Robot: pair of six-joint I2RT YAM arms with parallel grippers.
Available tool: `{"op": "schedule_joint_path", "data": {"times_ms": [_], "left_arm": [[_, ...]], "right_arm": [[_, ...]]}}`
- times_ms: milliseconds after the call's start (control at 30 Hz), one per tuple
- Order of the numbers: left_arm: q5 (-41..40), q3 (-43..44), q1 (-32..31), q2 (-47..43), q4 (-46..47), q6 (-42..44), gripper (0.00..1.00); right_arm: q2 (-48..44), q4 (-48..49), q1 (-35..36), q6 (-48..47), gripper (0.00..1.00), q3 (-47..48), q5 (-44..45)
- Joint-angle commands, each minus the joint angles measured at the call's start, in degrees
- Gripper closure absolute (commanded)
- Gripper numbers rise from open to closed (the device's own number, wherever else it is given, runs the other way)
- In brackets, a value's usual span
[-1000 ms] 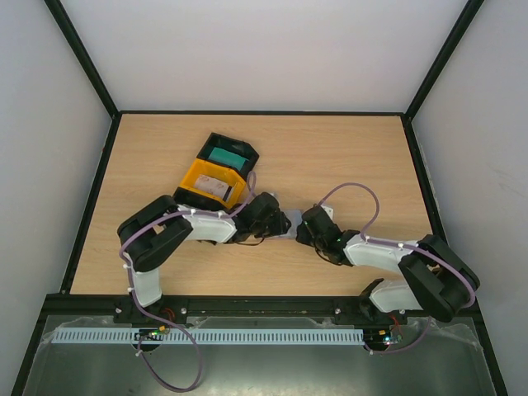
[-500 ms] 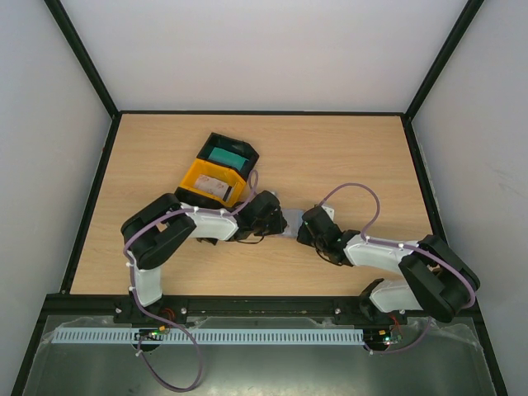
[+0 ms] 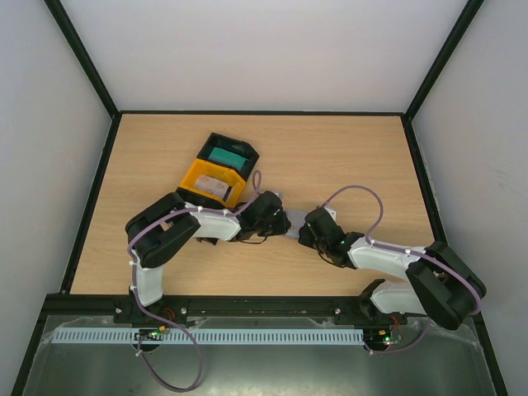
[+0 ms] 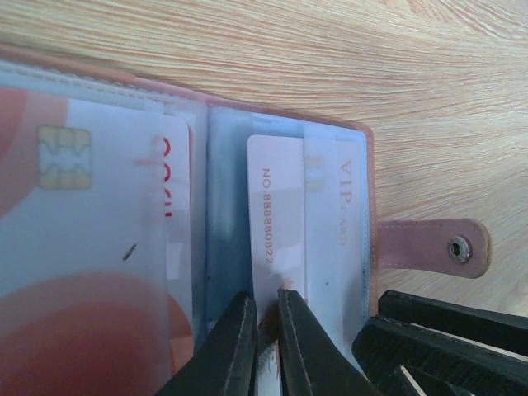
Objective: Put the credit cards into the card holder
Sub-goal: Insert the credit card into the card holder.
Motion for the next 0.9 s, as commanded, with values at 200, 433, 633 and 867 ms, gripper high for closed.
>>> {"op": "schedule_joint_path", "data": {"times_ms": [200, 433, 633, 867], "left_arm": [[4.38, 0.3, -1.19, 2.61, -0.54, 0.11, 0.92], [0.97, -0.02, -1.13, 2.71, -2.98, 0.66, 0.95], [0.05, -0.37, -1.02, 2.3, -3.83, 0.8, 0.9], [0.87, -0.62, -1.02, -2.2, -4.27, 1.85, 0.75]], "right_arm": [[-0.48, 0.47, 0.22, 0.4, 0.71, 0.1, -0.8], [-3.41, -6.24, 0.2, -0.14, 0.69, 1.28, 6.37], [-4.9, -7.77, 0.18, -1.16, 0.64, 2.59, 6.29], [-5.46, -8.2, 0.2, -1.26, 0.64, 3.36, 5.24]]}}
